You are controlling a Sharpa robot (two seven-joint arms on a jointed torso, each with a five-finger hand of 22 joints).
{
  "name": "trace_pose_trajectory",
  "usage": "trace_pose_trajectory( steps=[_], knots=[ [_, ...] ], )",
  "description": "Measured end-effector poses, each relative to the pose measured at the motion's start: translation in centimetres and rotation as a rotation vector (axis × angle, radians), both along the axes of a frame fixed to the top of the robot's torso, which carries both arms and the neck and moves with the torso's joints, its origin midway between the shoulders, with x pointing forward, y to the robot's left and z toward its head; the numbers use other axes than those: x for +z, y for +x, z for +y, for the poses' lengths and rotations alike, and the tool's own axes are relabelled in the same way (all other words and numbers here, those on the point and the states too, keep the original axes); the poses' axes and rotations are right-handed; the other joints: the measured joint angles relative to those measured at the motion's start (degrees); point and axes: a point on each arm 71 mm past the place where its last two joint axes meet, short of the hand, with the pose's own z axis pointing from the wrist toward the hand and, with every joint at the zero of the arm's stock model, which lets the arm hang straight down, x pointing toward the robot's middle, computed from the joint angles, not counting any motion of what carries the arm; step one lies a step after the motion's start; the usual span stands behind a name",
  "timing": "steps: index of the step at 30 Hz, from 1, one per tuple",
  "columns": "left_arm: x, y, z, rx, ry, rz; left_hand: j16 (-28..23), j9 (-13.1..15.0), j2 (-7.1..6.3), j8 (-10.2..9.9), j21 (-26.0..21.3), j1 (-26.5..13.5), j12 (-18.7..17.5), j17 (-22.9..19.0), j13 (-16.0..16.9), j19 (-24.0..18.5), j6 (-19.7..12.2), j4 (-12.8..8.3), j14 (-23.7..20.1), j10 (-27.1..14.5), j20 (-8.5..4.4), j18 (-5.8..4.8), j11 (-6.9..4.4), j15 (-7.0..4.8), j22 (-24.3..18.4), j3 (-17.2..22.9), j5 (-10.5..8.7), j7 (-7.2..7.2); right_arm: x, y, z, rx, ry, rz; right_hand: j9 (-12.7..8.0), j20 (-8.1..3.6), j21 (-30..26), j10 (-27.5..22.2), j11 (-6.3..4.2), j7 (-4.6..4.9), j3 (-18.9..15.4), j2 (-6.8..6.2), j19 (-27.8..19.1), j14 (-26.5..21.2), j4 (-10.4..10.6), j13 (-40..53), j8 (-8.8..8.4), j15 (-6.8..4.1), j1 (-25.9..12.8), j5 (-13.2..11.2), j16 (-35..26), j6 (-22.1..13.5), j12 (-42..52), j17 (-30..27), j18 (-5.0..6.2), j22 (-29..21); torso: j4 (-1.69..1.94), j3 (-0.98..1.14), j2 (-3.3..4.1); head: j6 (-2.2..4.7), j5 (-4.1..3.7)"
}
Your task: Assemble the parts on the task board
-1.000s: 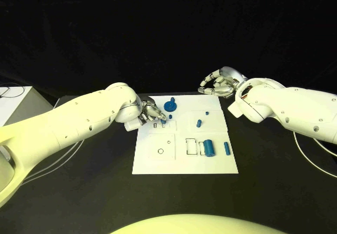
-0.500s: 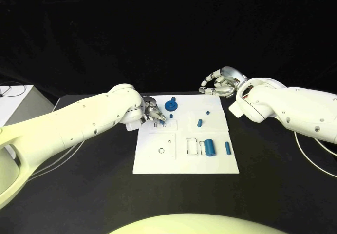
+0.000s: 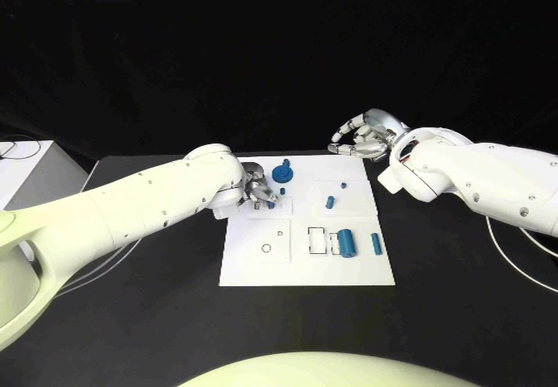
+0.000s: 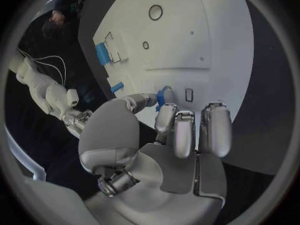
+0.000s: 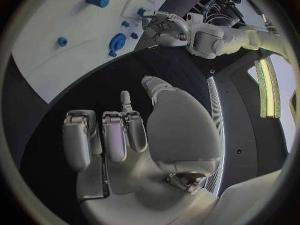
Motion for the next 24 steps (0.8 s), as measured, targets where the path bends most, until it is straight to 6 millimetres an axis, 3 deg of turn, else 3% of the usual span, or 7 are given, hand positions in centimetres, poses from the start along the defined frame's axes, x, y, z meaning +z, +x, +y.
trace_pose_trajectory(
  steps=[24],
  knots=[
    [-0.15, -0.22, -0.01, -0.013, 0.022, -0.022, 0.0, -0.1, 0.23, 0.0, 0.0, -0.2, 0.0, 0.0, -0.2, 0.0, 0.5, 0.0, 0.0, 0.0, 0.01, 0.0, 0.02, 0.01, 0.0, 0.0, 0.14, -0.29, -0.04, -0.07, 0.02, 0.003, -0.001, 0.002, 0.0, 0.0, 0.0, 0.0, 0.0, 0.0, 0.0, 0.0, 0.0, 0.0, 0.0, 0.0, 0.0, 0.0, 0.0, 0.4, 0.0, 0.0, 0.0, 0.0, 0.0, 0.0, 0.07, -0.04, -0.02, -0.57, -0.11]
  ],
)
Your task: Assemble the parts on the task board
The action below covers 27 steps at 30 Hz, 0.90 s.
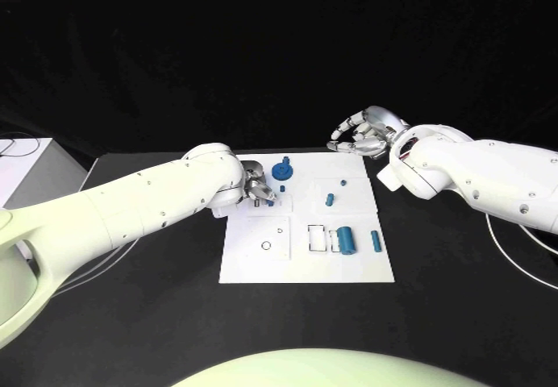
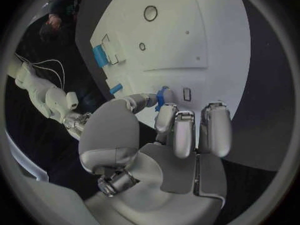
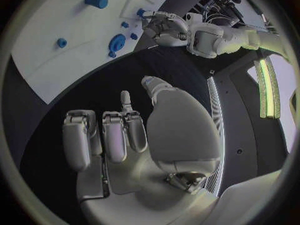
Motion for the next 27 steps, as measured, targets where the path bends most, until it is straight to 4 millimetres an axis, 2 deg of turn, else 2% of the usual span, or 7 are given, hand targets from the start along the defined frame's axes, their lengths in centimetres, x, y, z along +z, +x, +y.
trace_pose_trajectory(
  steps=[27],
  knots=[
    [-0.93, -0.4, -0.02, -0.009, 0.007, -0.001, 0.0, 0.1, 0.0, 0.0, 0.0, 0.0, 0.0, 0.0, -0.2, 0.2, 1.2, 0.0, 0.0, 0.1, -0.21, 0.0, 0.08, 0.0, 0.0, 0.0, -0.54, -0.57, -0.12, -0.06, -0.04, 0.001, -0.001, 0.003, 0.0, 0.0, 0.0, 0.0, 0.0, 0.0, -0.2, 0.0, 0.0, 0.0, 0.2, 0.0, 0.25, 0.0, 0.0, 0.0, 0.0, 0.0, 0.0, 0.0, 0.0, 0.0, -0.04, 0.08, -0.01, -0.26, -0.07]
  ],
)
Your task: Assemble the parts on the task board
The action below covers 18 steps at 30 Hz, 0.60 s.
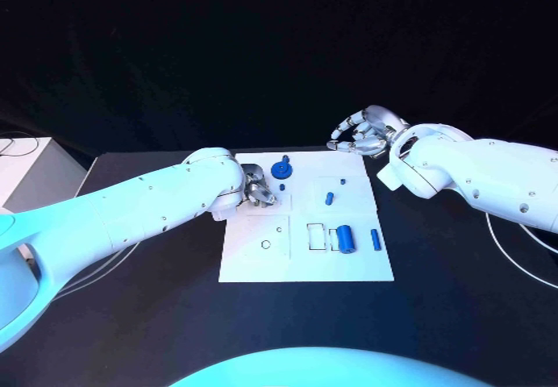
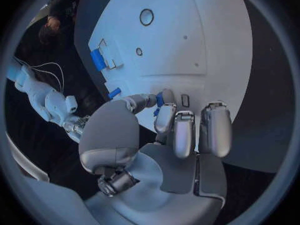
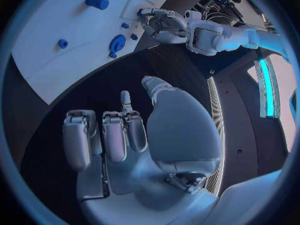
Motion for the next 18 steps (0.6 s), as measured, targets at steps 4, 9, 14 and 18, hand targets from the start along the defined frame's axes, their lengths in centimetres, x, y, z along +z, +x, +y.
trace_pose_trajectory(
  steps=[4, 9, 14, 18],
  knots=[
    [0.0, -0.01, 0.0, -0.001, 0.0, 0.001, 0.0, 0.0, 0.31, 0.0, 0.0, -0.3, 0.0, 0.0, 0.4, 0.0, 0.0, -1.0, 0.0, 0.0, 0.0, 0.01, -0.02, 0.0, 0.0, -1.0, 0.0, 0.0, -0.01, -0.01, -0.01, 0.0, 0.0, 0.0, 0.0, 0.0, 0.0, 0.0, 0.0, 0.0, 0.0, 0.0, 0.0, 0.0, 0.0, 0.0, 0.0, 0.0, 0.0, 0.0, 0.0, 0.0, 0.0, 0.0, 0.0, 0.0, -0.01, 0.01, 0.0, -0.03, -0.03],
    [0.02, 0.03, -0.01, -0.001, 0.001, 0.001, 0.0, -0.2, 0.26, 0.0, 0.0, -1.3, 0.0, 0.0, 0.7, 0.0, 0.7, -2.7, -0.2, 0.3, 0.0, 0.0, -0.33, -0.21, 0.0, -2.7, -0.61, -0.53, -0.01, -0.01, -0.01, 0.0, 0.0, 0.001, 0.0, 0.0, 0.0, 0.0, 0.0, 0.0, 0.0, 0.0, 0.0, 0.0, 0.0, 0.0, 0.0, 0.0, 0.0, 0.0, 0.0, 0.0, 0.0, 0.0, 0.0, 0.0, -0.01, 0.03, 0.01, -0.04, -0.05],
    [-0.03, 0.1, 0.07, 0.002, 0.003, 0.002, 0.0, -0.4, -0.74, -0.4, 0.0, -2.7, 0.0, 0.0, 0.7, -0.1, 2.4, -3.7, 0.0, 0.5, -0.13, 0.0, -0.54, -0.43, 0.0, -3.8, -1.13, -2.46, -0.02, -0.02, 0.0, 0.001, 0.0, 0.001, 0.0, 0.0, 0.0, 0.0, 0.0, 0.0, 0.0, 0.0, 0.0, 0.0, 0.0, 0.0, -0.01, 0.0, 0.0, 0.0, 0.0, 0.0, 0.0, 0.0, 0.0, 0.0, -0.02, 0.03, 0.01, -0.03, -0.05],
    [-0.09, 0.15, 0.29, 0.005, 0.006, 0.004, 0.0, -0.6, -1.4, -0.7, 0.0, -3.4, -0.2, 0.0, 0.8, -0.2, 2.7, -1.6, 0.0, 0.5, -0.22, 0.0, -0.54, -0.43, 0.0, -7.7, -1.47, -3.37, -0.02, -0.03, -0.01, 0.001, 0.0, 0.001, 0.0, 0.0, 0.0, 0.0, 0.0, 0.0, 0.0, 0.0, 0.0, 0.0, 0.0, 0.0, -0.01, 0.0, 0.0, 0.0, 0.0, 0.0, 0.0, 0.0, 0.0, 0.0, -0.02, 0.03, 0.01, -0.03, -0.1]
  ],
)
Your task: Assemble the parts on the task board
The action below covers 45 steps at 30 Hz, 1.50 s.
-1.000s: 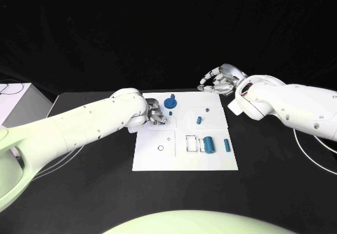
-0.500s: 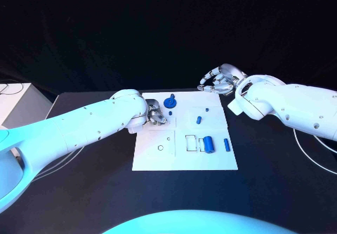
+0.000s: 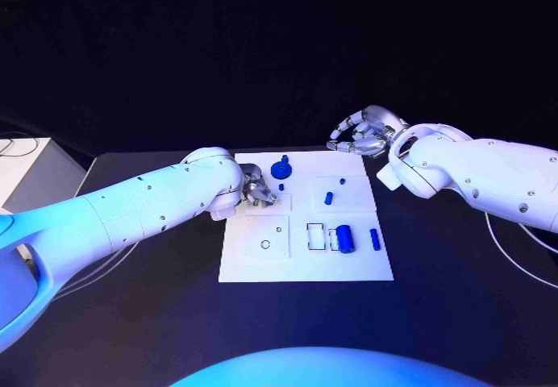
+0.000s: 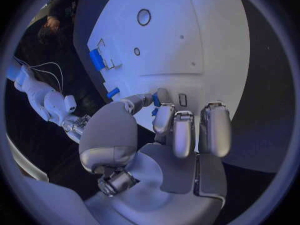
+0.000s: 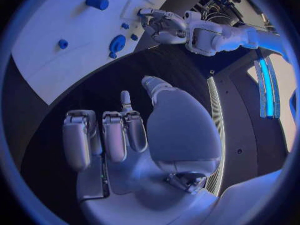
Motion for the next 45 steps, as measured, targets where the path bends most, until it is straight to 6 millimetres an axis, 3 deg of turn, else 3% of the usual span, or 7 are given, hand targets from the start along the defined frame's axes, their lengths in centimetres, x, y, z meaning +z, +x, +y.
trace_pose_trajectory(
  steps=[8, 11, 21, 25, 28, 41, 45],
  knots=[
    [-0.1, 0.0, 0.5, 0.003, 0.004, 0.007, 0.0, -0.2, -1.01, -0.3, 0.0, 0.1, 0.0, 0.0, 0.2, 0.2, 0.1, 2.3, 0.0, 0.0, -0.21, 0.0, 0.0, 0.0, 0.0, -4.0, -1.52, 0.33, 0.0, 0.0, -0.1, -0.001, 0.0, 0.0, 0.0, 0.0, 0.0, 0.0, 0.0, 0.0, 0.0, 0.0, 0.0, 0.0, 0.0, 0.0, 0.0, 0.0, 0.0, 0.0, 0.0, 0.0, 0.0, 0.0, 0.0, 0.0, 0.03, -0.03, -0.02, 0.0, -0.08],
    [-0.1, 0.0, 0.7, 0.005, 0.006, 0.007, 0.0, -0.4, -1.26, -0.6, 0.0, 0.5, 0.0, 0.0, 0.4, 0.2, 0.1, 3.5, 0.0, 0.0, -0.21, 0.0, 0.0, 0.0, 0.0, -5.2, -4.9, 0.33, 0.0, 0.0, -0.1, -0.001, 0.0, 0.0, 0.0, 0.0, 0.0, 0.0, 0.0, 0.0, 0.0, 0.0, 0.0, 0.0, 0.0, 0.0, 0.0, 0.0, 0.0, 0.0, 0.0, 0.0, 0.0, 0.0, 0.0, 0.0, 0.04, -0.03, -0.02, 0.0, -0.09],
    [-0.1, -0.3, 1.0, 0.003, 0.005, 0.01, 0.0, -0.4, -1.13, -0.7, 0.0, 1.2, 0.0, 0.0, 0.5, 0.2, 0.3, 6.3, 0.0, 0.0, -0.21, 0.0, 0.01, 0.01, 0.0, -8.0, -7.5, 0.53, -0.1, 0.0, -0.1, -0.002, 0.0, 0.002, 0.0, 0.0, 0.0, 0.0, 0.0, 0.0, 0.0, 0.0, 0.0, 0.0, 0.0, 0.0, -0.01, 0.0, 0.0, 0.0, 0.0, 0.0, 0.0, 0.0, 0.0, 0.0, 0.03, -0.07, -0.01, 0.1, -0.13],
    [-0.1, -0.6, 1.1, 0.001, 0.003, 0.01, 0.0, -0.4, -1.45, -0.7, 0.0, 1.2, -0.2, 0.0, 0.6, 0.2, 0.3, 8.6, 0.0, 0.0, -0.2, 0.0, 0.01, 0.01, 0.0, -10.3, -10.23, 0.53, -0.2, 0.0, -0.2, -0.003, -0.001, 0.002, 0.0, 0.0, 0.0, 0.0, 0.0, 0.0, 0.0, 0.0, 0.0, 0.0, 0.0, 0.0, -0.01, 0.0, 0.0, 0.0, 0.0, 0.0, 0.0, 0.0, 0.0, 0.0, 0.04, -0.09, -0.02, 0.14, -0.14],
    [0.2, -0.6, 1.2, 0.002, -0.005, 0.006, 0.0, -0.4, -1.45, -0.7, 0.0, 1.2, -0.3, 0.0, 0.5, 0.2, 0.3, 9.1, 0.0, 0.0, -0.2, 0.0, 0.01, 0.01, 0.0, -11.5, -12.07, 0.53, -0.2, -0.1, -0.2, -0.003, -0.001, 0.004, 0.0, 0.0, 0.0, 0.0, 0.0, 0.0, 0.0, 0.0, 0.0, 0.0, 0.0, 0.0, -0.01, 0.0, 0.0, 0.0, 0.0, 0.0, 0.0, 0.0, 0.0, 0.0, 0.05, -0.09, -0.02, 0.19, -0.13],
    [2.7, -0.3, 2.6, 0.049, -0.107, -0.002, -0.3, -0.8, -2.08, -2.2, -2.4, 2.7, -3.5, 0.0, -3.9, -1.1, -1.8, 9.0, 0.0, -3.4, 0.12, 0.0, 0.93, 0.01, -2.2, -13.6, -12.64, 1.75, -0.5, -0.1, -0.4, -0.006, -0.002, 0.008, 0.0, 0.0, 0.0, 0.0, 0.0, 0.0, 0.0, 0.0, 0.0, 0.0, 0.0, 0.0, -0.01, 0.0, 0.0, 0.0, 0.0, 0.0, 0.0, 0.0, 0.0, 0.0, 0.07, -0.08, -0.02, 0.69, -0.13],
    [3.6, 0.0, 3.3, 0.069, -0.137, -0.004, -0.9, -1.1, -1.67, -3.0, -3.5, 4.0, -4.5, 0.0, -5.5, -1.9, -2.9, 9.0, 0.0, -4.9, 0.47, 0.0, 1.35, 0.45, -3.6, -14.0, -12.46, 2.29, -0.5, -0.2, -0.5, -0.008, -0.002, 0.008, 0.0, 0.0, 0.0, 0.0, 0.0, 0.0, 0.0, 0.0, 0.0, 0.0, 0.0, 0.0, -0.01, 0.0, 0.0, 0.0, 0.0, 0.0, 0.0, 0.0, 0.0, 0.0, 0.07, -0.07, -0.01, 0.93, -0.22]
  ],
)
